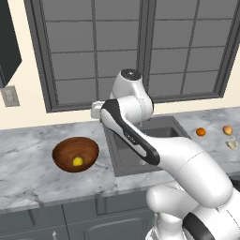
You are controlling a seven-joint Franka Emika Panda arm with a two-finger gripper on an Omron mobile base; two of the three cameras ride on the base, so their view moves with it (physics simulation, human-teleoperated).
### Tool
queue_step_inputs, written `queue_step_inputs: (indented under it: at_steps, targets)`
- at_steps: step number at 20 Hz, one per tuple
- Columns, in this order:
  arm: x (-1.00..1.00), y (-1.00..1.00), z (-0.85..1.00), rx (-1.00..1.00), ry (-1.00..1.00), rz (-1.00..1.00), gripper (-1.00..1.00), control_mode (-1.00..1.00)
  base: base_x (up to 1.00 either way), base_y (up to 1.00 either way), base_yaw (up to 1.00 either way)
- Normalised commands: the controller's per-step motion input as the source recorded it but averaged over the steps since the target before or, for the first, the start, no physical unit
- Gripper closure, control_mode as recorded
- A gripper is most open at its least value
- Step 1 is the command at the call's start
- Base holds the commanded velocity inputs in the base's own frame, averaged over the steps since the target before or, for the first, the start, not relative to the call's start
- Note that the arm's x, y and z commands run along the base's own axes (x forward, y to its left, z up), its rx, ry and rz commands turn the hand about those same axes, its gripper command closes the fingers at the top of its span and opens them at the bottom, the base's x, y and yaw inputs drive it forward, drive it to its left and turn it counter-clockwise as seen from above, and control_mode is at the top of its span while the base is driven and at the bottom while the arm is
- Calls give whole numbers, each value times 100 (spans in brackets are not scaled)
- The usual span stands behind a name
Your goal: There is a mixed pile of frozen fruits and vegetables on the counter. Locate all the frozen vegetables and place the items in a bowl on the counter. Take all the frozen fruits and defrost them in a running sink.
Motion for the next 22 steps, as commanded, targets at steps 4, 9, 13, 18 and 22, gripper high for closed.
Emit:
queue_step_inputs:
  at_steps: [4,9,13,18,22]
  targets:
    - [-37,-44,0,-9,-4,7,-100,-100,0,0,0]
    - [-41,-38,0,-8,0,3,-100,-100,0,0,0]
    - [-37,-49,3,-1,-6,-2,-100,-100,0,0,0]
    - [-22,-61,0,1,0,-10,-100,-100,0,0,0]
    - [-1,-36,6,12,9,-12,-100,-100,0,0,0]
